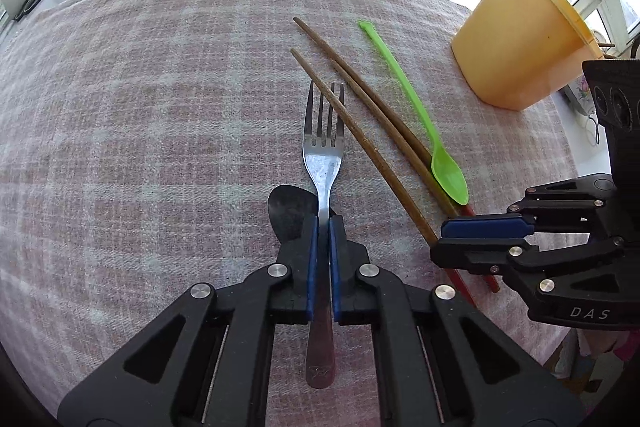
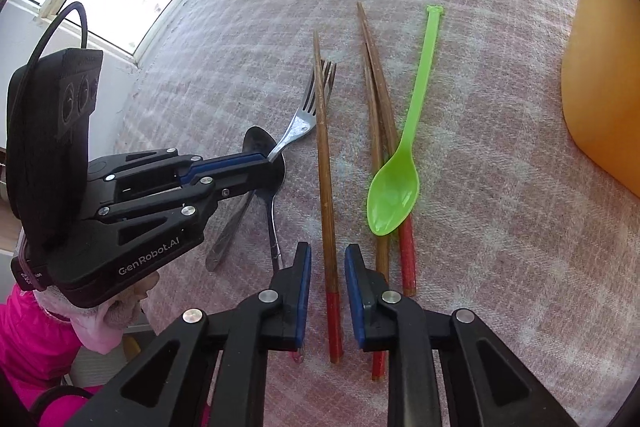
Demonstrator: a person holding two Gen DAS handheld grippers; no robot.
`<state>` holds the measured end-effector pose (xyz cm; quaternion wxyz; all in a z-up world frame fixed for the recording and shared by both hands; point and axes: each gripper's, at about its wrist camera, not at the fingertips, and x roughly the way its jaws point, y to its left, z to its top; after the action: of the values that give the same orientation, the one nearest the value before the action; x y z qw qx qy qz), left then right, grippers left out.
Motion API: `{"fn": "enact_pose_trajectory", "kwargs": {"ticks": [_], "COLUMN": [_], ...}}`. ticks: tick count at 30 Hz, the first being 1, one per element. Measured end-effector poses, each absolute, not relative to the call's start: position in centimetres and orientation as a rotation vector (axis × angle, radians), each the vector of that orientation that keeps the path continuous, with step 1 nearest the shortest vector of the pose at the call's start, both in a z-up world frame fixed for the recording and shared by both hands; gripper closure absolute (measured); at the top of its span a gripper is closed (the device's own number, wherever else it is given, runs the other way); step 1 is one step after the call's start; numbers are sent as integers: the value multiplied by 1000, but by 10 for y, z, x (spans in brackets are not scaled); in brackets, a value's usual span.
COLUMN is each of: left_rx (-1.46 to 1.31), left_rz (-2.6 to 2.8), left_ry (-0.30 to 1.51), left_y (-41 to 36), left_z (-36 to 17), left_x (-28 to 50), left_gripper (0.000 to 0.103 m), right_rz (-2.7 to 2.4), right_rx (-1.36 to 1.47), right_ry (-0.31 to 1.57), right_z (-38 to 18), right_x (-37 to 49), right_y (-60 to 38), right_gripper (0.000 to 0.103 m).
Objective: Organize utensils
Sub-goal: 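Close the right tool on a red-tipped chopstick while the left tool grasps the metal fork, then lift and carry the chopstick and fork over the yellow bin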
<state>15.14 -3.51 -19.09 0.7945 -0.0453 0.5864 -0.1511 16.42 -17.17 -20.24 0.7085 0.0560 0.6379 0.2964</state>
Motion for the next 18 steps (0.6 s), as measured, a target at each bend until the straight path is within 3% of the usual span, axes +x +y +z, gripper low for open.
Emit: {"fn": "enact_pose_trajectory", "kwargs": {"ticks": [5,8,18], "left_rx": [-160,-179,-313], "left_rz": [-308,-305,-276], "left_ry": [1253,1245,1195], "left_y": [-24,-20,8], "left_z": [-188,-186,-170], "left_x": [147,146,141], "left_gripper": [100,100,100], "right_rz": [656,662,637], "right_rx": [63,32,117], "right_ry": [1398,1397,1339], "right_z": [-203,-206,-190], "right_x": [180,185,176], "right_y": [-153,-144,-159], "right_gripper": [85,97,99]}}
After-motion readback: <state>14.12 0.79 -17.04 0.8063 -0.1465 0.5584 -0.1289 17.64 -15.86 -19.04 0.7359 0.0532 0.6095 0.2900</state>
